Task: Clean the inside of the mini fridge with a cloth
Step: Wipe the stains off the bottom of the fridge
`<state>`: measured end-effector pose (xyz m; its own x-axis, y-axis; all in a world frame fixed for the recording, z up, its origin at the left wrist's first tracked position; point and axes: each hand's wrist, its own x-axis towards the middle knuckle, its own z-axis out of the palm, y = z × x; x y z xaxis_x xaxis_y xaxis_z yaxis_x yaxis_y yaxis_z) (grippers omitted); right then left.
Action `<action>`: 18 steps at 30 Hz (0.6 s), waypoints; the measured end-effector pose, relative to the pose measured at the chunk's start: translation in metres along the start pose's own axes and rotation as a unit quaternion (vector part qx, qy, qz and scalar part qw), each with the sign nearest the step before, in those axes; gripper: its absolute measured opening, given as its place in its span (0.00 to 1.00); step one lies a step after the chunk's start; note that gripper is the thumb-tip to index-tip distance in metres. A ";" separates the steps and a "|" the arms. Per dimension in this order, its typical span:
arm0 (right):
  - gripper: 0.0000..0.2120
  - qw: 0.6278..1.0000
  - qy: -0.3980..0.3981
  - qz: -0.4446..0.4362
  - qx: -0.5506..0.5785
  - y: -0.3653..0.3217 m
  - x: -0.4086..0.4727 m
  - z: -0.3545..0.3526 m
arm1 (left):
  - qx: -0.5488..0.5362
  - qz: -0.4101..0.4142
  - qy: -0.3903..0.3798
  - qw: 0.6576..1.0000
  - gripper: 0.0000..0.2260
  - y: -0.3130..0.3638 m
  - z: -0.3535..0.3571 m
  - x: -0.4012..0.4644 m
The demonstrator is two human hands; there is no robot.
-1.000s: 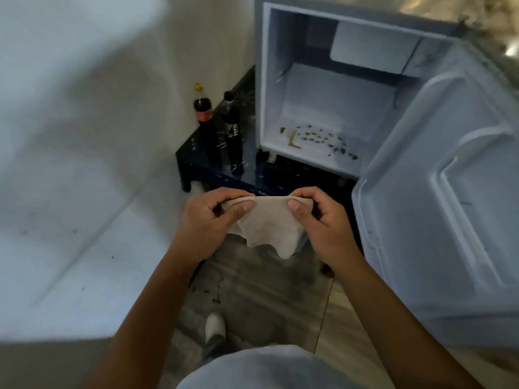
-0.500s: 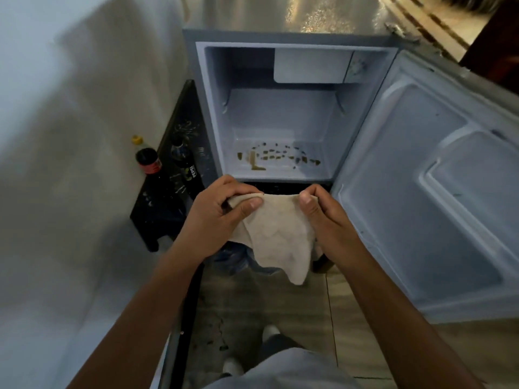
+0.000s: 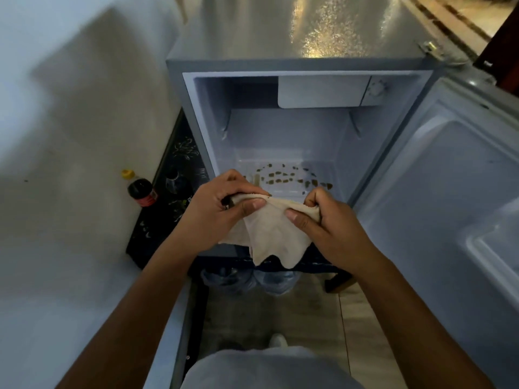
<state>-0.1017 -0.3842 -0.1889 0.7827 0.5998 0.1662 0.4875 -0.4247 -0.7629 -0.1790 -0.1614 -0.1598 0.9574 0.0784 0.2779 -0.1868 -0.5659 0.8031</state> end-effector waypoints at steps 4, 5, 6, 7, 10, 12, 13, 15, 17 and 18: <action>0.17 0.999 -0.018 -0.020 -0.034 0.002 0.026 0.004 | -0.008 0.007 -0.016 1.000 0.08 -0.017 -0.010 0.021; 0.19 0.998 -0.027 -0.040 -0.046 0.000 0.033 0.007 | -0.011 0.010 -0.021 1.000 0.08 -0.022 -0.014 0.026; 0.20 0.996 -0.032 -0.060 -0.055 -0.001 0.039 0.011 | -0.014 0.013 -0.025 1.000 0.09 -0.027 -0.020 0.030; 0.20 0.995 -0.033 -0.076 -0.052 -0.002 0.045 0.016 | -0.017 0.015 -0.026 0.999 0.09 -0.033 -0.026 0.035; 0.18 0.997 -0.017 -0.079 0.021 -0.007 0.060 0.030 | -0.025 0.026 -0.029 0.999 0.10 -0.049 -0.045 0.047; 0.17 0.996 -0.004 -0.061 0.063 -0.016 0.070 0.038 | -0.027 0.034 -0.041 0.998 0.09 -0.058 -0.057 0.056; 0.15 0.996 -0.005 -0.048 0.079 -0.020 0.074 0.042 | -0.016 0.039 -0.045 0.998 0.09 -0.061 -0.063 0.059; 0.14 0.992 -0.003 -0.018 0.123 -0.028 0.083 0.052 | 0.045 0.073 -0.062 0.994 0.09 -0.067 -0.078 0.069; 0.12 0.986 0.028 0.007 0.164 -0.034 0.090 0.060 | 0.128 0.147 -0.069 0.978 0.08 -0.067 -0.092 0.080; 0.12 0.982 0.049 0.021 0.182 -0.036 0.092 0.063 | 0.152 0.177 -0.060 0.970 0.08 -0.064 -0.098 0.084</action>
<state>-0.0716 -0.2708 -0.1851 0.8409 0.5116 0.1763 0.2978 -0.1655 -0.9402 -0.1082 -0.0376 -0.1362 0.8670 -0.2516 0.4302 -0.4532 -0.7571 0.4706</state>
